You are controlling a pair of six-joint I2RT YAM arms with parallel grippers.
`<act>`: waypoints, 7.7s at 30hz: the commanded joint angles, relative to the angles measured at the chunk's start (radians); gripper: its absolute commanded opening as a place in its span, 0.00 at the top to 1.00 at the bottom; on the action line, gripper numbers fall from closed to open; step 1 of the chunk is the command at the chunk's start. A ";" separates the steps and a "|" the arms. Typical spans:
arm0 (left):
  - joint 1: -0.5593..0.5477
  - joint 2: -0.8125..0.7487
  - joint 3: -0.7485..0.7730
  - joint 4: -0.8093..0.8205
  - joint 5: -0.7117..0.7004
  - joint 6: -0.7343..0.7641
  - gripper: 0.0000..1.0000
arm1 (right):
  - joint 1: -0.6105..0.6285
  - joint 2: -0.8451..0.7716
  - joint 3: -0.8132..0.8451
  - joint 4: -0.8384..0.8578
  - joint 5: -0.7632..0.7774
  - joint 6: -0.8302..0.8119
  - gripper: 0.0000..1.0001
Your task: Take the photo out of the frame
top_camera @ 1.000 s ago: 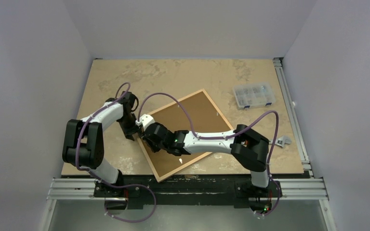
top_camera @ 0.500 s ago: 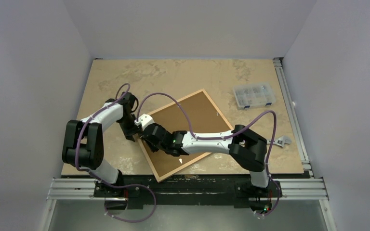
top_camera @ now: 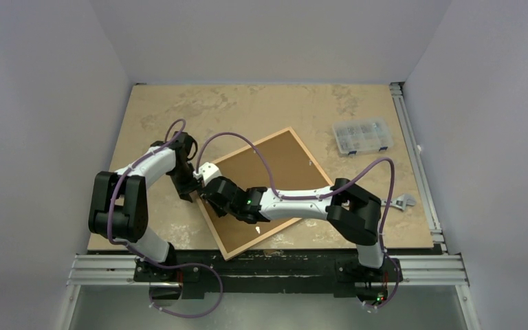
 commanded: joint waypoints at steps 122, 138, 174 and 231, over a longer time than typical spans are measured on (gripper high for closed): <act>-0.014 -0.343 -0.366 0.239 0.025 -0.537 0.79 | -0.235 -1.178 -0.692 -0.459 0.265 0.276 1.00; 0.049 -0.353 -0.334 0.149 0.032 -0.358 1.00 | -0.295 -0.832 -0.580 -0.343 0.307 0.185 1.00; 0.049 -0.455 -0.365 0.131 0.003 -0.362 1.00 | -0.424 -0.644 -0.491 -0.462 0.121 0.155 1.00; 0.048 -0.470 -0.396 0.157 0.059 -0.368 1.00 | -0.399 -0.709 -0.479 -0.314 -0.063 -0.041 1.00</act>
